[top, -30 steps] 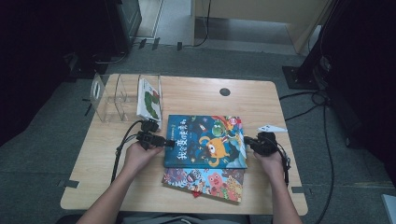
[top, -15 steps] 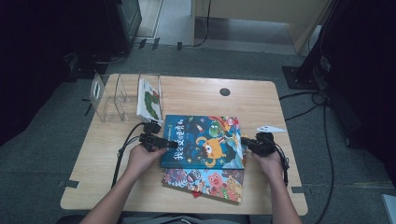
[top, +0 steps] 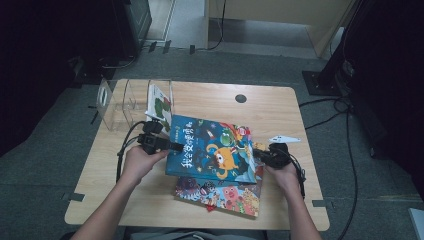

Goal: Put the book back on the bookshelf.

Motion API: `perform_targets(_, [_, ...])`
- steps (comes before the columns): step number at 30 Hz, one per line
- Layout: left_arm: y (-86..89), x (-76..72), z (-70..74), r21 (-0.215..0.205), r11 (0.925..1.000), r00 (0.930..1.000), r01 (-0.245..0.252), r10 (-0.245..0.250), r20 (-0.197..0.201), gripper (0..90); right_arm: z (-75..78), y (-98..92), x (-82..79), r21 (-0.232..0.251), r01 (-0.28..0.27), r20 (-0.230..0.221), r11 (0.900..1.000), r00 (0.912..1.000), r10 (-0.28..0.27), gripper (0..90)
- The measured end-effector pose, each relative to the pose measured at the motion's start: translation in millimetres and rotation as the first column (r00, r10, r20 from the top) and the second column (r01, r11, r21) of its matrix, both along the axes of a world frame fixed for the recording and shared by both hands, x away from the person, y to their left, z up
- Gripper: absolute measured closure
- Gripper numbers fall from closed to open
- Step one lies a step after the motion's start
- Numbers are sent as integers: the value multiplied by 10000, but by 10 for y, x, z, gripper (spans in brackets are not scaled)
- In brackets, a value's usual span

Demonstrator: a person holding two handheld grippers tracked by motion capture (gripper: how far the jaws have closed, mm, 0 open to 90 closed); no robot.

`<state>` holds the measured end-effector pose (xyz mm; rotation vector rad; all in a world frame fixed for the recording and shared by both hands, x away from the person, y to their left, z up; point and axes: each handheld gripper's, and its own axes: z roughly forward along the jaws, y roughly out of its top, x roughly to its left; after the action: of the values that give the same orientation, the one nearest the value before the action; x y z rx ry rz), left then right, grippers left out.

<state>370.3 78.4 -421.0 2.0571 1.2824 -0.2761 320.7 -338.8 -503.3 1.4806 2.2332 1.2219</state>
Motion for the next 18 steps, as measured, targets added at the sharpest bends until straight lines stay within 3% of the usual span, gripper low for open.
perform_targets(2, [28,14,181,-111,9999,9998,30,-32,-192,516,6,97,-4,-113,-271,57,9996,9996,272,900])
perform_targets(3, [28,14,181,-111,9999,9998,30,-32,-192,526,6,97,-4,-113,-271,57,9996,9996,272,900])
perform_targets(7, [63,56,412,-585,9981,9990,215,-238,-391,577,0,235,-5,18,-851,56,9964,9964,851,900])
perform_targets(8, [60,77,507,-434,9986,9986,301,-320,-426,605,-5,330,-9,14,-1223,164,9925,9924,1222,900])
perform_targets(10, [57,87,580,-195,9992,9987,362,-369,-348,606,-1,374,-15,-67,-1311,171,9914,9912,1312,900])
perform_targets(12, [76,118,731,-7,9994,9992,345,-345,-221,630,18,549,-30,-544,-1654,359,9847,9852,1675,900])
perform_targets(17, [68,167,938,374,9979,9985,534,-529,-155,664,15,711,-34,-578,-2060,438,9769,9770,2086,900])
perform_targets(18, [50,190,1010,624,9962,9981,600,-591,-157,674,12,781,-31,-589,-2223,485,9732,9731,2252,900])
